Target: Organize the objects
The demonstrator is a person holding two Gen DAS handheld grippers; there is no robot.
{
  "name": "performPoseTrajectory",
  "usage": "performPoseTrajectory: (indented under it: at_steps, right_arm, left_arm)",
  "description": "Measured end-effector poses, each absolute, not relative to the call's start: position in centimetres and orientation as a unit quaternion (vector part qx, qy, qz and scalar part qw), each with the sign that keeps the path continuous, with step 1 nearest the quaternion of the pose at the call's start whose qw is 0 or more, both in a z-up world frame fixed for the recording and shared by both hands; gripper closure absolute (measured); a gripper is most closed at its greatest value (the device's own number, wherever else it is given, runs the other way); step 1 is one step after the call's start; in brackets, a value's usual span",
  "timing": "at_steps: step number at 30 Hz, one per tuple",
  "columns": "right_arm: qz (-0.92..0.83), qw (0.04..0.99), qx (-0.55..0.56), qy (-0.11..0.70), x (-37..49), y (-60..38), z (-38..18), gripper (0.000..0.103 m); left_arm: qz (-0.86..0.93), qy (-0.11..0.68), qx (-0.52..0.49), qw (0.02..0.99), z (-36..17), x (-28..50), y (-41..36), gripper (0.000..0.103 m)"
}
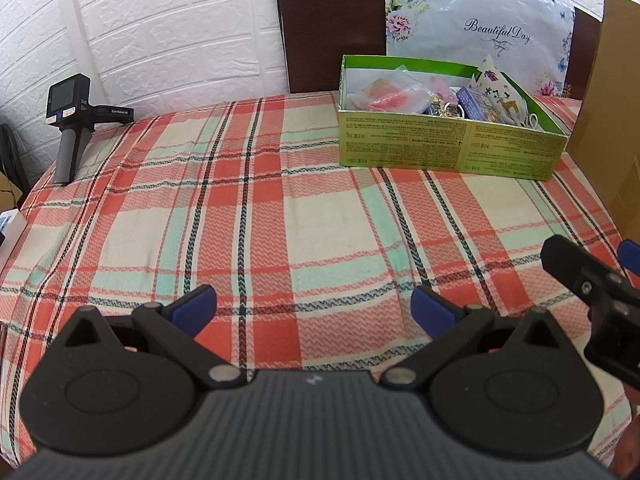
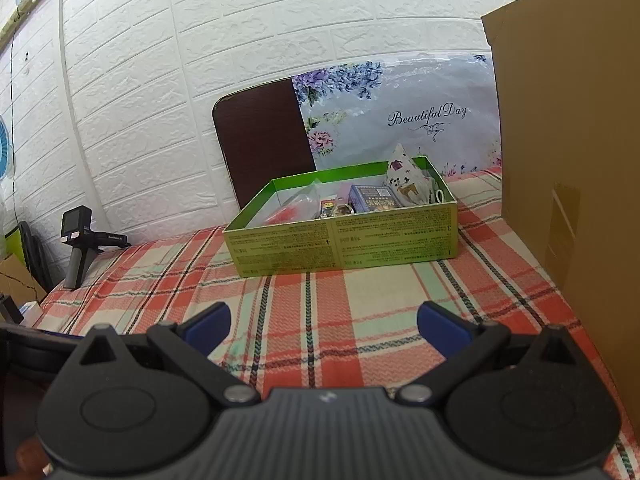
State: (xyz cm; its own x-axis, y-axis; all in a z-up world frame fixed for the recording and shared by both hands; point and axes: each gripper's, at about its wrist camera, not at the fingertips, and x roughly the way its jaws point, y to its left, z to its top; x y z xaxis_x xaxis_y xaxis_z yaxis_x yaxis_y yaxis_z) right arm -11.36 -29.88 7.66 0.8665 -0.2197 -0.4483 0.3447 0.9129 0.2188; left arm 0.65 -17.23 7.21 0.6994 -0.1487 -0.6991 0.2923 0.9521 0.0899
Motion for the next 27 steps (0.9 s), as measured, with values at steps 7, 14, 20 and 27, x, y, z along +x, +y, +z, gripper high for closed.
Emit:
performPoseTrajectory:
  at_steps: [7, 14, 20, 27]
  right_arm:
    - [-0.149, 0.954, 0.149, 0.213, -11.26, -29.99, 7.57, 0.0]
    - [-0.149, 0.954, 0.149, 0.214, -11.26, -29.94, 7.58, 0.0]
    - [-0.149, 0.954, 0.149, 0.214, -11.24, -29.94, 7.6, 0.0]
    - [-0.149, 0.954, 0.149, 0.213, -11.19, -29.9, 7.42, 0.0]
  left_arm:
    - [-0.122, 0.37, 0.097, 0.916, 7.2, 0.7, -17.23, 0.0]
    - [-0.123, 0.372, 0.096, 0.915, 7.16, 0.79, -17.18, 0.0]
    - [-0.136, 0.375, 0.087, 0.913, 7.13, 0.93, -16.9, 0.0]
    - [-0.146, 0.358, 0.095, 0.917, 7.63, 0.46, -17.22, 0.0]
